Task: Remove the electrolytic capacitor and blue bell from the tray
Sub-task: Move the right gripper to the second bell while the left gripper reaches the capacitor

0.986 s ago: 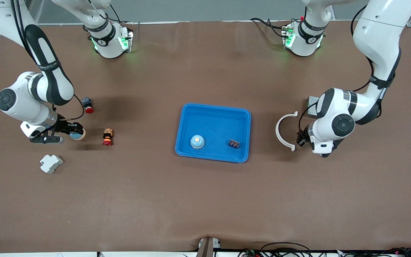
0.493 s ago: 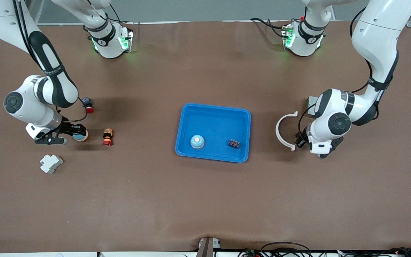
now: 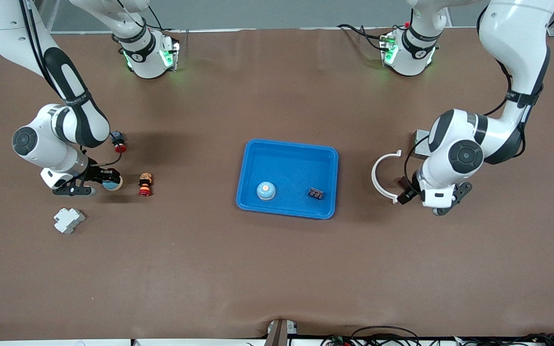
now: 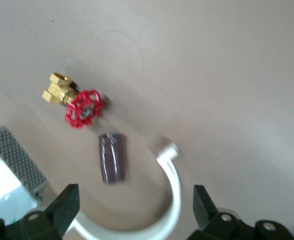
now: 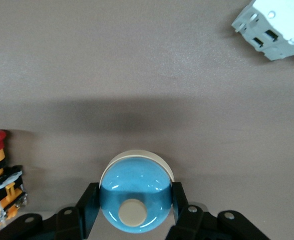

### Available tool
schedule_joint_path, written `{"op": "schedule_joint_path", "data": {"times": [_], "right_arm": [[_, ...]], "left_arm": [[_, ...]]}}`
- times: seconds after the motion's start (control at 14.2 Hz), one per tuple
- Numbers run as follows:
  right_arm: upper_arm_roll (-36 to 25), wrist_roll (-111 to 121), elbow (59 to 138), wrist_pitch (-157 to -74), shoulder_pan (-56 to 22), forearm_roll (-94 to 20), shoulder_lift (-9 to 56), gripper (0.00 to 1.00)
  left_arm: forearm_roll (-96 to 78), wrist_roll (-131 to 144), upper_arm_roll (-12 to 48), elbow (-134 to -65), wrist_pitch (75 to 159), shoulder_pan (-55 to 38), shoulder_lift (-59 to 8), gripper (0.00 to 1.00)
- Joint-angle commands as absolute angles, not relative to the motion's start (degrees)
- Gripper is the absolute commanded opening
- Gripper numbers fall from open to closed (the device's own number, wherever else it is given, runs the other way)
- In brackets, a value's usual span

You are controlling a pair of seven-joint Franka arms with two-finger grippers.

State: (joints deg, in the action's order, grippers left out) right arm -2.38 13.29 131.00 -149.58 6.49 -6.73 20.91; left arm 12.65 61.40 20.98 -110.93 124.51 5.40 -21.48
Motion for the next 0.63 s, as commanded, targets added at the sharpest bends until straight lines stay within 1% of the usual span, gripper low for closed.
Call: {"op": "schedule_joint_path", "data": {"times": [0.0,0.14,0.35,0.49,0.56], "right_arm": [[-2.2,13.8,130.96,-150.38,6.59,-9.4,21.36,0.99],[-2.29,13.8,130.87,-150.38,6.5,-9.67,21.27,1.0],[-2.29,13.97,130.87,-150.21,6.5,-9.67,21.18,1.0],[-2.29,14.24,130.17,-149.15,6.07,-9.67,19.79,1.0],[-2.29,14.15,128.95,-146.37,5.72,-9.49,18.47,1.0]], "left_arm": [[12.83,63.97,23.9,-106.1,117.71,4.93,-21.18,1.0],[12.83,67.74,25.13,-104.86,117.16,3.61,-21.62,1.0],[12.83,73.37,25.05,-101.88,117.16,-0.6,-23.9,1.0],[13.01,74.53,25.05,-99.68,117.16,-2.89,-25.31,1.0],[13.01,74.18,25.05,-98.45,117.16,-3.68,-25.92,1.0]]}}
